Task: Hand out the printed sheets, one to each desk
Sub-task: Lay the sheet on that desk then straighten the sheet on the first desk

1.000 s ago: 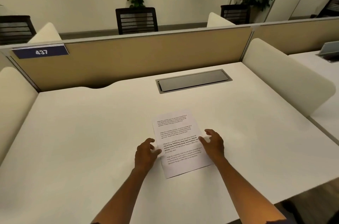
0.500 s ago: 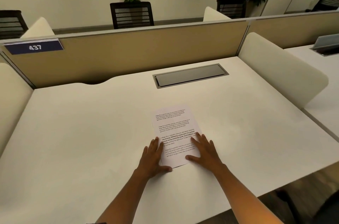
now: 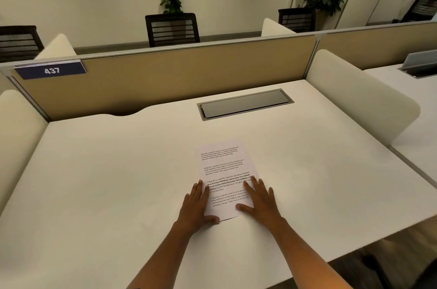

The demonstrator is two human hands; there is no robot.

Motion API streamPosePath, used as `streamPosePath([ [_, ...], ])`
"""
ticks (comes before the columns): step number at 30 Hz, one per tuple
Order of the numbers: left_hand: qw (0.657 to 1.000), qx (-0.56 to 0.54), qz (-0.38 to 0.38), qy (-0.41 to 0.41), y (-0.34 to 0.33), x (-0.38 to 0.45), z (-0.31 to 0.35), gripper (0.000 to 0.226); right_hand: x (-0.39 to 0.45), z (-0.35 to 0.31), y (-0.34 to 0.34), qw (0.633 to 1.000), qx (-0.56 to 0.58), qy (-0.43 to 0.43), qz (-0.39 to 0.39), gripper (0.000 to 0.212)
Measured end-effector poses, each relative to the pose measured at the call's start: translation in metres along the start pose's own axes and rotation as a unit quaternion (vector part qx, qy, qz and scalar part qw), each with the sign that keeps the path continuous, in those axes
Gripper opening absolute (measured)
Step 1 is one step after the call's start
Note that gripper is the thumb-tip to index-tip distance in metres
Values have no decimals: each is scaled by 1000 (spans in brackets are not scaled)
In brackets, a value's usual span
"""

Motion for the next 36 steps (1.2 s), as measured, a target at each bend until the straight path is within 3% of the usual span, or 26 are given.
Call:
streamPosePath([
  [5, 997, 20, 78, 17, 9, -6, -4, 107, -3, -12, 10, 993, 7, 10, 114, 82],
  [11, 978, 50, 196, 50, 31, -13, -4, 95, 9, -35, 29, 981, -44, 44, 182, 84],
  [24, 943, 48, 257, 205, 18, -117, -86, 89, 8, -153, -4, 971, -55, 172, 156, 83],
  [29, 909, 19, 295, 293, 7, -203, -147, 89, -21, -248, -44, 956, -58, 263, 118, 83],
  [36, 866, 8, 285, 410, -23, -334, -221, 90, -95, -385, -105, 922, -79, 368, 88, 84],
])
Point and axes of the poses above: each hand's wrist, its own x-axis towards the middle knuckle, its own y-axis out of the back of the hand, z = x × y, the point moved 1 cm from there along x, towards the middle knuckle, and after that the axes turned 1 degree about -x, right-handed, at the moved point
